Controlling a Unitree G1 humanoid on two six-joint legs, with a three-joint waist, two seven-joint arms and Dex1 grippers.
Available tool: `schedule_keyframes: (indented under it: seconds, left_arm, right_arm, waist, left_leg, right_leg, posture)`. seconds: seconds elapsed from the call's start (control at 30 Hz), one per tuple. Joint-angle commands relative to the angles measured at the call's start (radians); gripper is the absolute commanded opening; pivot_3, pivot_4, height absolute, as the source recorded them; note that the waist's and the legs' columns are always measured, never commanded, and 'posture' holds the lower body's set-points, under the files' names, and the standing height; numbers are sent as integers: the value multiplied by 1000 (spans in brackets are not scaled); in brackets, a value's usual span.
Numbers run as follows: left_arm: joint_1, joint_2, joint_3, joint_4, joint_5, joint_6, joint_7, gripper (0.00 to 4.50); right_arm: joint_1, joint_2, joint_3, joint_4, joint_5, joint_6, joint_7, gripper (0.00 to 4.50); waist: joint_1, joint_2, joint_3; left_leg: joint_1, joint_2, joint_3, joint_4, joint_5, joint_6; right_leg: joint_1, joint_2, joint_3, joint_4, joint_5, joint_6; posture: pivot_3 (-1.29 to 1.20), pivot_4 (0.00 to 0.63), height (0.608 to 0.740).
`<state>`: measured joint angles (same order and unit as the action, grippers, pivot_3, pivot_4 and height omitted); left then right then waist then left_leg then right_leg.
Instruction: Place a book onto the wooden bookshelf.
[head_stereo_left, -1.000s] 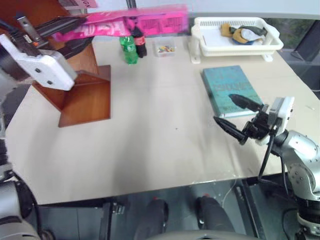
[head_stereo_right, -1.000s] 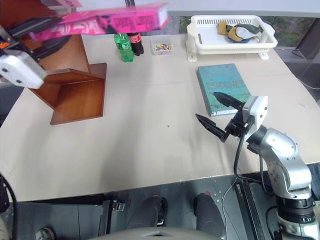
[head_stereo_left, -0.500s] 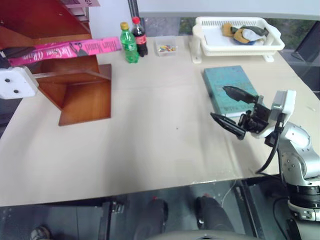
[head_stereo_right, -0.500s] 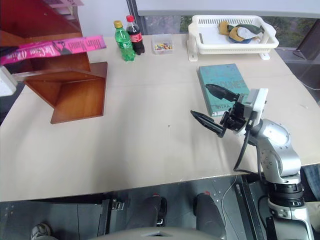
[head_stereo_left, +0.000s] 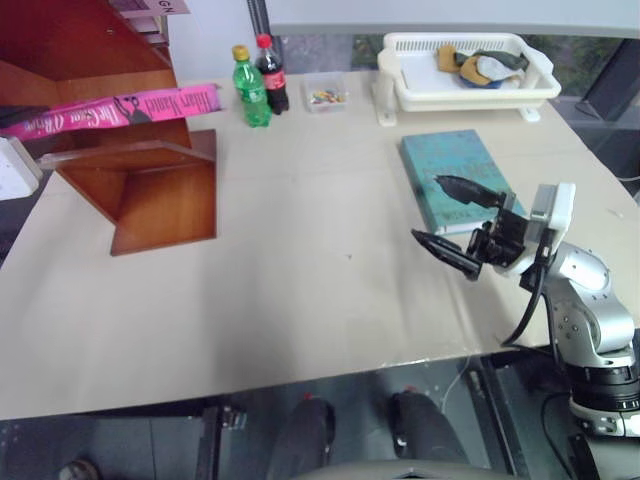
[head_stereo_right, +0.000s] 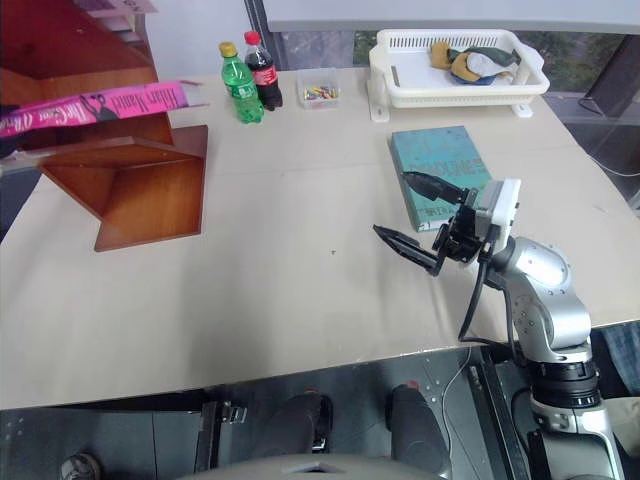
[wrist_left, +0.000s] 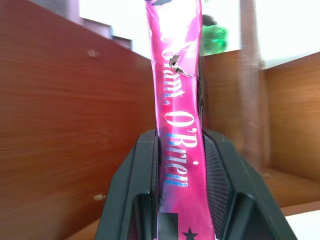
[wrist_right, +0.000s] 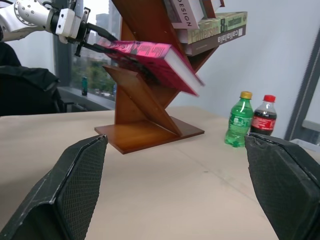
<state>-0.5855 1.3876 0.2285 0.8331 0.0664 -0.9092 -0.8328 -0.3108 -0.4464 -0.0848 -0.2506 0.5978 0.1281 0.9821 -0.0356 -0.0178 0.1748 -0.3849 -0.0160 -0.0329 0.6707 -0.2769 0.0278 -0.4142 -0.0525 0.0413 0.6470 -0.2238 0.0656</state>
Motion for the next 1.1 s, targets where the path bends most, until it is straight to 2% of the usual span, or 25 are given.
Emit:
schedule_keyframes:
  seconds: [0.03,0.27,0.37,0.5,0.53,0.57,0.67,0.8,0.97,1.1]
  left_arm:
    - [-93,25,-29,110,-45,-58,-91,1183]
    - [-207,18,-94,252,-25,-87,-170,1183]
    - [-210,21,-95,274,-34,-80,-196,1984]
    - [-210,17,-87,281,-59,-83,-212,3676]
    - [-202,14,-76,277,-77,-85,-218,4233]
    - [-194,13,-66,273,-92,-91,-221,4482]
    - [-142,15,-19,245,-171,-117,-248,4482]
    - [11,18,100,162,-334,-175,-319,4482]
    - [195,13,224,54,-442,-186,-353,4482]
    - [375,-21,339,-107,-505,-153,-357,4482]
  right_arm:
    - [2,-5,-8,-47,3,-11,-15,4500]
    - [25,-17,-11,-85,-3,2,-46,4500]
    - [30,-24,-16,-93,0,8,-56,4500]
    - [21,-30,-16,-85,3,12,-61,4500]
    - [17,-31,-15,-80,2,13,-60,4500]
    - [13,-31,-15,-75,1,14,-59,4500]
    - [0,-32,-12,-59,1,17,-52,4500]
    - [-17,-32,-6,-29,1,15,-35,4500]
    - [-40,-31,2,14,3,8,-4,4500]
    - [-62,-27,7,58,-7,-7,21,4500]
  waist:
    - [-1,0,0]
    - [-2,0,0]
    - [-3,0,0]
    - [-2,-1,0]
    - [-2,-1,0]
    - [-2,-1,0]
    - [-3,-1,0]
    - [-5,-2,0]
    - [-4,-2,0]
    - [-4,-1,0]
  left_leg:
    - [0,0,0,0,0,0]
    - [0,-1,0,0,0,0]
    - [0,0,0,0,0,0]
    - [0,1,0,1,0,0]
    - [0,1,0,2,0,0]
    - [0,1,0,2,0,0]
    - [0,1,-1,2,0,0]
    - [0,2,-2,2,0,0]
    - [0,2,-3,2,0,0]
    - [1,3,-3,2,0,0]
  right_leg:
    - [0,0,0,0,0,0]
    - [0,0,0,0,0,0]
    - [0,0,0,1,0,0]
    - [0,0,0,3,0,0]
    - [0,0,0,3,0,0]
    - [0,0,0,3,0,0]
    - [0,0,0,2,0,0]
    - [0,-1,1,2,0,0]
    - [0,-1,1,3,0,0]
    - [0,-2,2,3,0,0]
  posture:
    - [0,150,740]
    - [0,150,740]
    - [0,150,740]
    - [0,150,740]
    - [0,150,740]
    - [0,150,740]
    - [0,150,740]
    - [0,150,740]
    - [0,150,740]
    - [0,150,740]
